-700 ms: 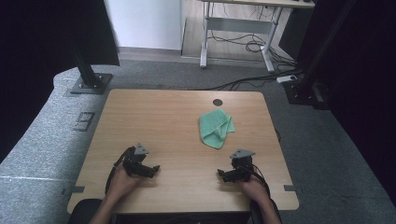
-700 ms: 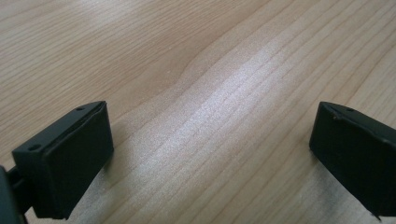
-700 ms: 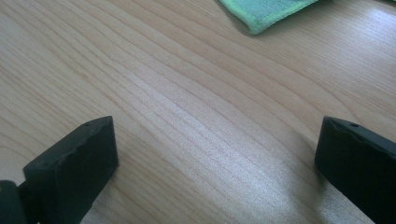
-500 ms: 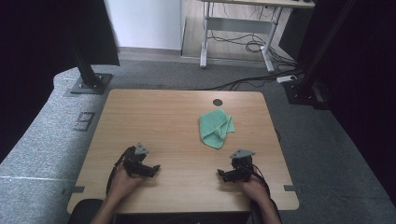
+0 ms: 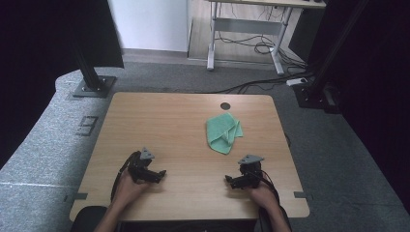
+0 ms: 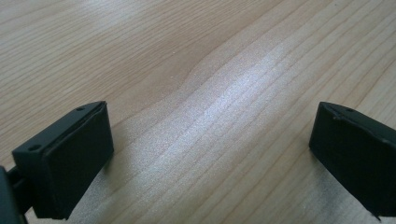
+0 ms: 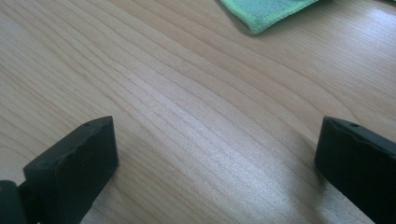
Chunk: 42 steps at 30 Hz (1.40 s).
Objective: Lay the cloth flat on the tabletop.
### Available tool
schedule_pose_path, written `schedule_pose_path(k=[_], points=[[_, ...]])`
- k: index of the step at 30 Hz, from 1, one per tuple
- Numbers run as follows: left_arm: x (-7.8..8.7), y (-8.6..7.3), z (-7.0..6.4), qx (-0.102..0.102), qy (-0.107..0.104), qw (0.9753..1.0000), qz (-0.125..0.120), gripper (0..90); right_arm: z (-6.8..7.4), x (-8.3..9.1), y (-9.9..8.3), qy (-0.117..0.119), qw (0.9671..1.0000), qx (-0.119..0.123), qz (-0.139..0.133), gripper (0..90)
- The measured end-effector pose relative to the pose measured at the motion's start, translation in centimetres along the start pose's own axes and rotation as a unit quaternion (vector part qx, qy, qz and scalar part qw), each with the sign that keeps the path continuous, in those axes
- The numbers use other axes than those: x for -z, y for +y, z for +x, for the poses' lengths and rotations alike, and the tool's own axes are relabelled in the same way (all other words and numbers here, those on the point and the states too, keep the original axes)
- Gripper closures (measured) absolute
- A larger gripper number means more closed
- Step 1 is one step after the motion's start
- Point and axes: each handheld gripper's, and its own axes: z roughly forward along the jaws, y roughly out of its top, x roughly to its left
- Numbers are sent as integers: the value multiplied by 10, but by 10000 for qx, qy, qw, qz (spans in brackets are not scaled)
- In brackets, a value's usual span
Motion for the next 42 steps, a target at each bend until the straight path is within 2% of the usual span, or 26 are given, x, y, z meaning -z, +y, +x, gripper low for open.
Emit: schedule_pose_path(k=[8,10,12,19,22,30,36,42], points=[[0,0,0,-3,1,10000,3,0,-1,1,3,96,9998,110,155,5],[0,0,0,-4,0,10000,2,0,-1,2,4,150,9996,140,170,49],[0,0,0,0,2,10000,0,0,-2,3,6,232,9996,133,123,135],[0,0,0,5,1,10000,-3,0,-8,3,16,287,9995,-160,31,223],[0,0,0,2,-3,10000,-1,0,-10,3,21,304,9993,-215,39,279],[0,0,0,13,0,10000,-7,0,-12,0,41,399,9991,-122,-31,417],[0,0,0,3,-1,10000,3,0,-8,-7,63,389,9992,88,-26,505],[0,0,0,1,0,10000,5,0,-4,-19,79,371,9991,221,19,538]])
